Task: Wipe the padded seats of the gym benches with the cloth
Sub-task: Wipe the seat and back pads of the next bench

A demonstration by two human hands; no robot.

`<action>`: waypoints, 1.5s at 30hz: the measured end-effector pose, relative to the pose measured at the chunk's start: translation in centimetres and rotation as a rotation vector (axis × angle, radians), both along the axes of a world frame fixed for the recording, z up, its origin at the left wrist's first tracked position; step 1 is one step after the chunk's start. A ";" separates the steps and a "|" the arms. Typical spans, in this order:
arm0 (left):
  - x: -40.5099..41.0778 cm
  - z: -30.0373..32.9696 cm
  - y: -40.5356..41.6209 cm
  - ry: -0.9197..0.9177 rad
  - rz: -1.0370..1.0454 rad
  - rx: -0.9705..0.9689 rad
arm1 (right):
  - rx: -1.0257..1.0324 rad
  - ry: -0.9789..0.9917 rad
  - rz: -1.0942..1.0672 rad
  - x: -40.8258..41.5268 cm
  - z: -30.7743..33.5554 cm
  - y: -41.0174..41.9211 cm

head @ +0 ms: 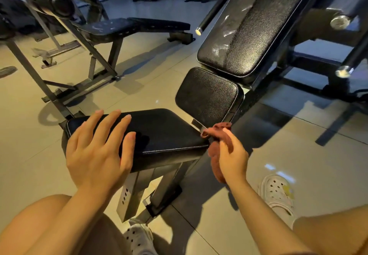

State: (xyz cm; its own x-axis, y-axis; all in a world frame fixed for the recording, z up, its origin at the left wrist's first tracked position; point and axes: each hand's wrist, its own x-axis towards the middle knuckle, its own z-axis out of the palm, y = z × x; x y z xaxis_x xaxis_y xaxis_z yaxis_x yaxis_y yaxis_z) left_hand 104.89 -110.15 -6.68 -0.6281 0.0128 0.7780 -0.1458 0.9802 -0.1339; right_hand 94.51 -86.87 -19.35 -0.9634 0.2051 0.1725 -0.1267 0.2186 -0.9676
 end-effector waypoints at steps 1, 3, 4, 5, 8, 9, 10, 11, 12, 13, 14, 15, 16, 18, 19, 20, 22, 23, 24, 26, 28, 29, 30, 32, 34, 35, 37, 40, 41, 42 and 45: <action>0.0 0.0 0.0 0.000 -0.005 0.001 | -0.095 -0.020 -0.081 -0.2 1.2 -0.1; -0.1 0.0 0.0 0.000 -0.013 0.011 | -0.157 0.064 -0.199 -1.6 4.2 0.6; -0.1 -0.1 0.0 0.000 -0.013 0.020 | -0.144 0.113 -0.213 -2.8 5.5 1.0; -0.1 -0.1 0.0 0.002 -0.013 0.023 | -0.107 0.152 -0.201 -4.1 6.5 1.2; -0.2 0.0 0.0 0.002 -0.001 0.028 | 0.095 0.133 -0.110 -6.8 6.2 0.3; -0.2 0.0 0.1 0.003 0.005 0.027 | 0.141 0.130 -0.090 -6.8 5.4 -0.5; -0.2 -0.1 0.2 0.005 0.007 0.022 | 0.159 0.130 -0.079 -6.5 4.5 -1.1; -0.2 -0.1 0.2 0.010 0.007 0.011 | 0.158 0.123 -0.068 -6.0 3.7 -1.7; -0.3 0.0 0.2 0.011 0.008 0.000 | 0.167 0.116 -0.053 -5.5 2.8 -2.1; -0.3 -0.1 0.1 0.009 0.009 -0.008 | 0.197 0.106 -0.039 -4.8 2.0 -2.4; -0.2 -0.1 0.1 0.009 0.007 -0.015 | 0.232 0.097 -0.022 -4.3 1.2 -2.4; -0.2 -0.1 0.1 0.011 0.005 -0.016 | 0.248 0.089 0.003 -3.7 0.8 -2.4; -0.1 0.0 0.2 0.013 0.004 -0.014 | 0.227 0.080 0.022 -3.3 0.6 -2.4; -0.1 0.0 0.2 0.013 0.003 -0.006 | 0.066 0.046 0.013 -2.4 1.1 -2.5; 0.0 0.0 0.2 0.009 -0.001 0.001 | -0.042 0.026 -0.011 -1.9 1.7 -2.7; 0.0 0.0 0.2 0.005 -0.009 0.007 | -0.139 0.033 -0.041 -1.6 2.7 -2.8; 0.0 0.1 0.0 -0.002 -0.019 0.013 | -0.200 0.149 -0.071 -1.9 5.0 -3.2; 0.0 0.1 0.0 -0.001 -0.020 0.013 | -0.124 0.252 -0.055 -3.0 6.0 -3.3; 0.0 0.1 0.0 0.002 -0.023 0.009 | 0.035 0.354 -0.009 -4.6 7.0 -3.3; 0.0 0.2 0.0 0.006 -0.037 -0.003 | 0.533 0.442 0.143 -9.3 8.4 -3.1; 0.0 0.2 0.1 0.006 -0.046 0.000 | 1.089 0.409 0.282 -13.0 8.4 -3.1; 0.1 0.1 0.0 0.008 -0.047 0.000 | 1.337 0.405 0.336 -14.0 8.0 -3.5; 0.0 0.1 0.0 0.009 -0.047 -0.008 | 1.514 0.413 0.395 -14.5 7.4 -4.1; -0.1 0.1 -0.1 0.011 -0.037 -0.029 | 1.670 0.455 0.526 -15.3 6.3 -6.5; -0.1 0.0 -0.2 0.007 -0.019 -0.035 | 1.768 0.448 0.615 -15.6 6.2 -8.6; -0.1 0.0 -0.2 0.009 -0.022 -0.038 | 1.798 0.446 0.623 -15.8 6.3 -9.1; -0.1 0.0 -0.3 0.011 -0.036 -0.062 | 1.825 0.495 0.626 -15.8 6.2 -8.7; -0.1 0.0 -0.5 0.008 -0.063 -0.118 | 1.831 0.569 0.728 -14.0 6.3 -5.7; -0.1 0.1 -0.6 0.008 -0.069 -0.126 | 1.780 0.607 0.747 -13.2 6.4 -4.6; 0.0 0.1 -0.7 0.011 -0.073 -0.124 | 1.729 0.640 0.736 -12.3 6.6 -3.7; 0.3 0.4 -0.6 0.013 -0.165 -0.031 | 1.610 0.732 0.699 -9.7 6.9 -1.2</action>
State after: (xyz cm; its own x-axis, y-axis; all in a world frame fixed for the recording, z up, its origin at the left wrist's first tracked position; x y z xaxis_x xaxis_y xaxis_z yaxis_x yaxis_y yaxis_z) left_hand 105.20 -110.78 -6.28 -0.6051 0.1388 0.7839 0.0148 0.9865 -0.1632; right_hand 84.80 -88.08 -12.47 -0.4506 -0.8831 0.1311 -0.8118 0.4664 0.3513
